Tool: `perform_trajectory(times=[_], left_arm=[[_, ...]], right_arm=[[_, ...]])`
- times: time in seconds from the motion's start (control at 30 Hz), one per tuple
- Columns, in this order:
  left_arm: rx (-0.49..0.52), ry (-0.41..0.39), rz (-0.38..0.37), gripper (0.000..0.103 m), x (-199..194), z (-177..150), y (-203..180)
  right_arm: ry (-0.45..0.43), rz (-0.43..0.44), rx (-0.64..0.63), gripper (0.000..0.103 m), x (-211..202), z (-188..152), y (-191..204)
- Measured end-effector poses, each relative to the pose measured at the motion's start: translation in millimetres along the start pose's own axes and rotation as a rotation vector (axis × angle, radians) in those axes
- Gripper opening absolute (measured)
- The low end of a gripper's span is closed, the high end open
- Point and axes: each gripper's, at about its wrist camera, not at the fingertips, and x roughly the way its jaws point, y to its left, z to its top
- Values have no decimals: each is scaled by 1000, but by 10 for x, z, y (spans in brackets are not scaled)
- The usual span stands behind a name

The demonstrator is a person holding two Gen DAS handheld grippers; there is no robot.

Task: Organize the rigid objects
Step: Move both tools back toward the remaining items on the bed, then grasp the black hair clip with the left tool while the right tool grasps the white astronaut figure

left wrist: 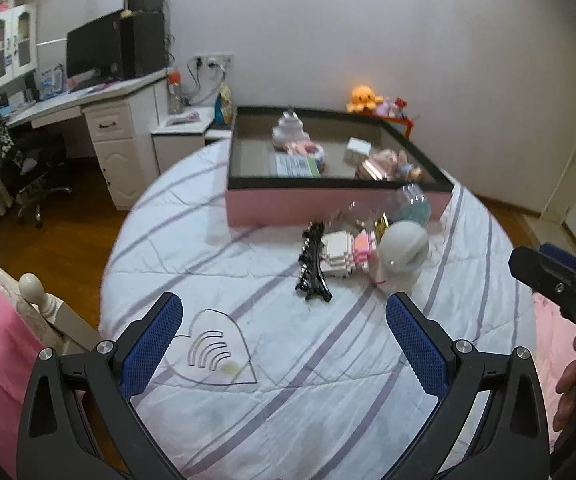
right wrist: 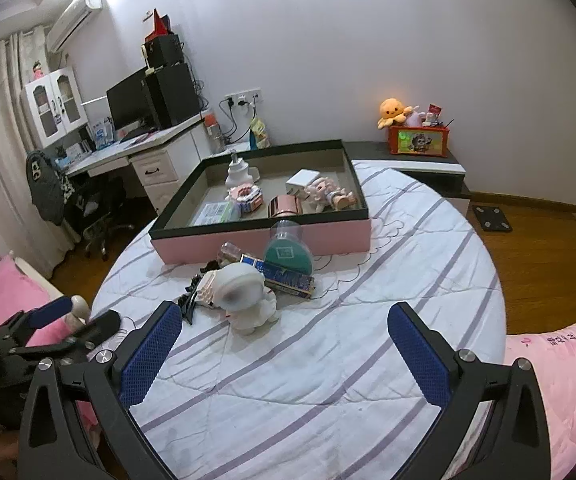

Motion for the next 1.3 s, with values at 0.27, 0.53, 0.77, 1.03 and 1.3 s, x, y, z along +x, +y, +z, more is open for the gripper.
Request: perform_trajectory(times=[0.27,0.53,0.77,1.03,1.3], left_arm=[[67,79,32,103,503,19,-76],[79,147,21,83,905,123,59],[120,155,-8,75,1020,215,49],[167,159,-74,56,1165,308,3],[200,158,-91,25,1047,256,-32]], right_arm=[[65,10,-2,103,270,-31,-21],[107,5,11,103,486,-12,-101],[134,30,-6,103,663,16,-51],[163,48,-35,103,828,23,53],[181,51,-69,90,926,1,115]])
